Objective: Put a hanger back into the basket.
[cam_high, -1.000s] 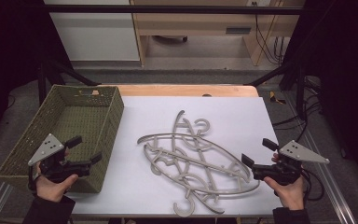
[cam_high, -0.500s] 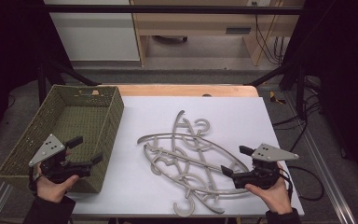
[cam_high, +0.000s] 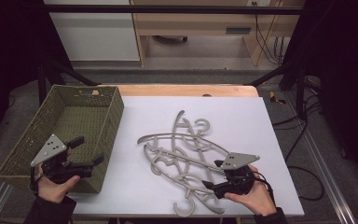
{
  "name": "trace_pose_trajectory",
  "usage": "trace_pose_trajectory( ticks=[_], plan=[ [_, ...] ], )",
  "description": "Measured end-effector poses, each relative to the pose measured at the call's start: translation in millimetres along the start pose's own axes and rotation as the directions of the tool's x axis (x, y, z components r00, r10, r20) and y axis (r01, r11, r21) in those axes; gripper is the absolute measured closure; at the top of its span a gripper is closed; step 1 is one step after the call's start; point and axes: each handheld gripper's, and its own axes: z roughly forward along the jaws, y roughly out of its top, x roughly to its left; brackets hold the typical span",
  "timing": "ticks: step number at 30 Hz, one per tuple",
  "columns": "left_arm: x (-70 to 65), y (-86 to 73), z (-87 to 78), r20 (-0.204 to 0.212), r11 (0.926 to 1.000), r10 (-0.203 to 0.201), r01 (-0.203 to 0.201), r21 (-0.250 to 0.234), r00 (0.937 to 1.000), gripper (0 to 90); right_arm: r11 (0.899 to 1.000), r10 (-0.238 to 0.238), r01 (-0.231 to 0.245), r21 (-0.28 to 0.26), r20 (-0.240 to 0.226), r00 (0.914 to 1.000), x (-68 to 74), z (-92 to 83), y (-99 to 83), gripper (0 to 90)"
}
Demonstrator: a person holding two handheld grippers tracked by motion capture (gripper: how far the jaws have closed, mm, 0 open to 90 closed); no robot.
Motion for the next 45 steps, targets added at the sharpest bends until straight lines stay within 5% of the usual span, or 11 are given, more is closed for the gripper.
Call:
trace_pose_trajectory(
  ticks=[8,13,27,31,45],
  plan=[
    [-1.1,0.1,1.1,0.005,1.0,0.007,-0.007,0.006,1.0,4.9,0.993,-0.034,0.043,0.11,-0.085,0.9958,9.9,27.5,2.1,42.0],
    [-1.8,0.3,1.0,0.006,1.0,0.008,-0.009,0.005,0.9999,4.9,0.978,-0.053,0.079,0.192,-0.137,0.9891,14.5,42.0,1.1,51.6],
    [-3.8,-0.2,4.1,0.01,0.9998,0.013,-0.014,0.015,0.9999,4.9,0.939,-0.077,0.129,0.318,-0.17,0.9824,13.8,68.0,-5.9,68.4],
    [-4.5,-0.5,5.3,0.012,0.9997,0.015,-0.015,0.018,0.9998,4.9,0.932,-0.068,0.124,0.342,-0.17,0.9831,11.6,72.2,-6.8,70.7],
    [-5.8,-0.8,7.8,0.014,0.9994,0.023,-0.023,0.027,0.9996,5.0,0.929,0.027,0.058,0.365,-0.223,0.9745,2.2,77.0,-5.0,74.8]
  ],
)
